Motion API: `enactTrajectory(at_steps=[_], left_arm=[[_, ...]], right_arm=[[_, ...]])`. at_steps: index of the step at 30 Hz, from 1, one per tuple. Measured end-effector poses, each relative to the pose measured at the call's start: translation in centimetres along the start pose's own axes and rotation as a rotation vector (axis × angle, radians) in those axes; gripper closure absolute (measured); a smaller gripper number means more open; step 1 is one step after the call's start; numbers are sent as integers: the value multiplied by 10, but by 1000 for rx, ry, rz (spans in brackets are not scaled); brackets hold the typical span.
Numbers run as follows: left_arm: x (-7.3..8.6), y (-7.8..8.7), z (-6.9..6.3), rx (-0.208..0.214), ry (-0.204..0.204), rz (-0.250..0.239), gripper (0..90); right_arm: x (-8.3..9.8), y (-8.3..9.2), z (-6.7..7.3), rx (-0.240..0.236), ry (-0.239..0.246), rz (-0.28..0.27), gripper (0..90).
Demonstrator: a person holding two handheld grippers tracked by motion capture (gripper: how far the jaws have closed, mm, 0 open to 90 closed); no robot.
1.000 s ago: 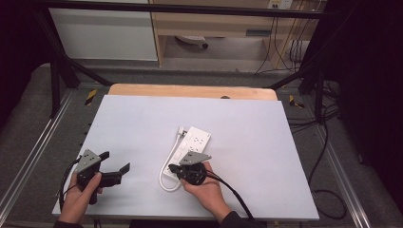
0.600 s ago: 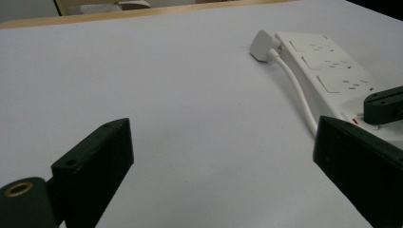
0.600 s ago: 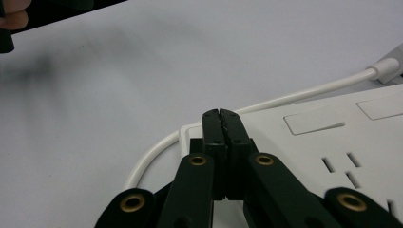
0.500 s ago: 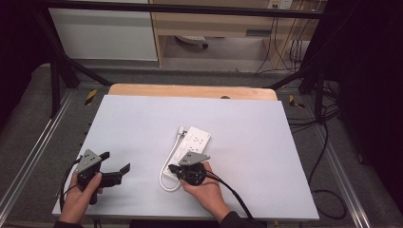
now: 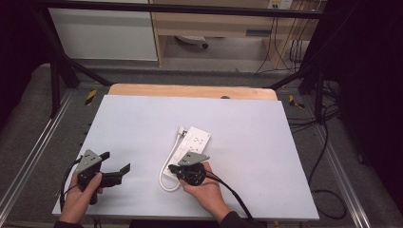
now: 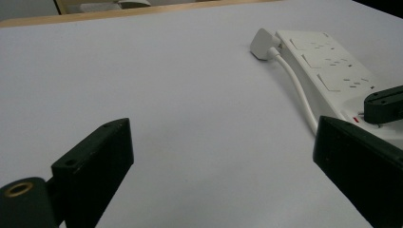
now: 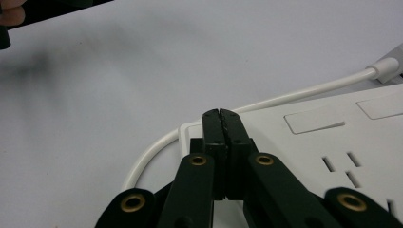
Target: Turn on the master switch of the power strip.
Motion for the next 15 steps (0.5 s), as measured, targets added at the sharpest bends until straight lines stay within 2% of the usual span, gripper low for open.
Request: enactTrajectory(at_steps=[8,15], left_arm=[[0,0,0,0,1,0,61],[0,0,1,1,1,-2,61]], right_arm=[[0,1,-1,-1,-13,9,900],[-3,2,-1,-5,-20,-6,900]])
Point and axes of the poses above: each handheld gripper's, and its own axes: y roughly backward along the jaws, x roughly out of its underside, z roughly to its left, the point moved 9 cm from there along -y, roughly forward along the jaws, and after that the axes turned 10 degrees about -z, right-handed, at the moved point
